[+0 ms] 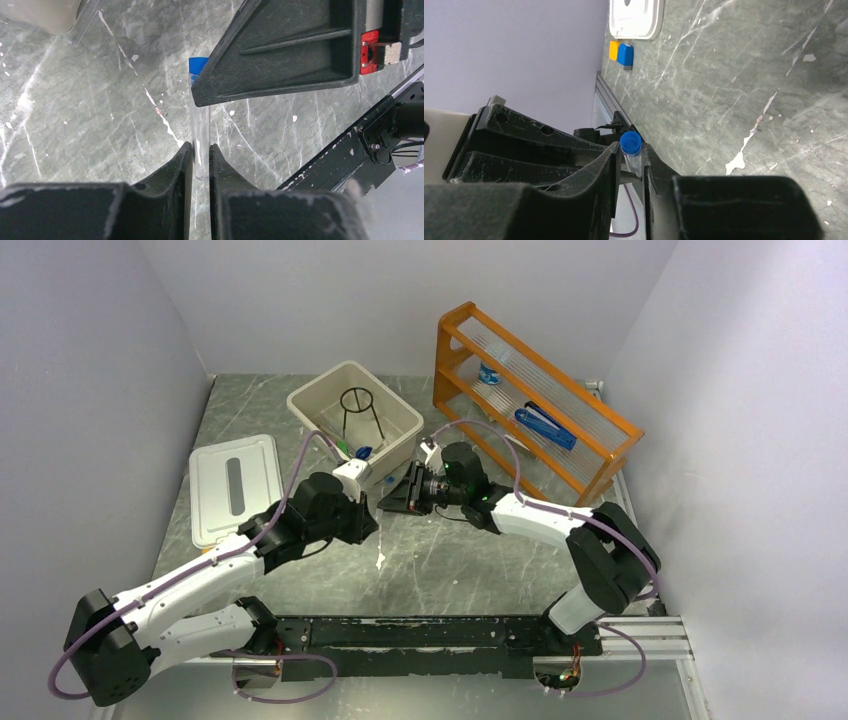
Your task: Organize the chemistry lab equipment
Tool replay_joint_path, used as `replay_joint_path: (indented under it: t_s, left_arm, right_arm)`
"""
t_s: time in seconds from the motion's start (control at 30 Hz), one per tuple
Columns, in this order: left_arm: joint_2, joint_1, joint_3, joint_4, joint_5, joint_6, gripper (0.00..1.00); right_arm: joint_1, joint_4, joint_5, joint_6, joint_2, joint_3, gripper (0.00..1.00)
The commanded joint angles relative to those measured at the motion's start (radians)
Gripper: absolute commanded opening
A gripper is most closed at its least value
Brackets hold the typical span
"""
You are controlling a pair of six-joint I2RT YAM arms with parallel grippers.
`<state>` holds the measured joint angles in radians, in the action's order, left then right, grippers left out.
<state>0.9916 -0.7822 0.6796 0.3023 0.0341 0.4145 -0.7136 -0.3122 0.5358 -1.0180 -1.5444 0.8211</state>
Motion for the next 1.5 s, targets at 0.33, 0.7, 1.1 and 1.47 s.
replay_joint_path:
  t_s: [0.33,0.7,1.1,1.47]
  left_arm:
    - [-0.026,-0.006,0.053,-0.021,-0.058,0.017,0.52]
    - [-0.014,-0.006,0.085,-0.064,-0.081,0.018,0.69]
    - [0.031,-0.006,0.094,-0.093,-0.075,0.007,0.67]
    - [0.046,-0.006,0.089,-0.094,-0.096,0.007,0.67]
  right_arm:
    - [-0.001,-0.013,-0.195,0.170,0.098,-0.004,0.10]
    - [-0.001,0.170,-0.748,0.599,0.302,-0.047,0.12]
    - [0.000,-0.087,-1.032,0.751,0.164,-0.135,0.12]
    - [0.000,-0.241,-0.987,0.774,0.040,-0.136,0.13]
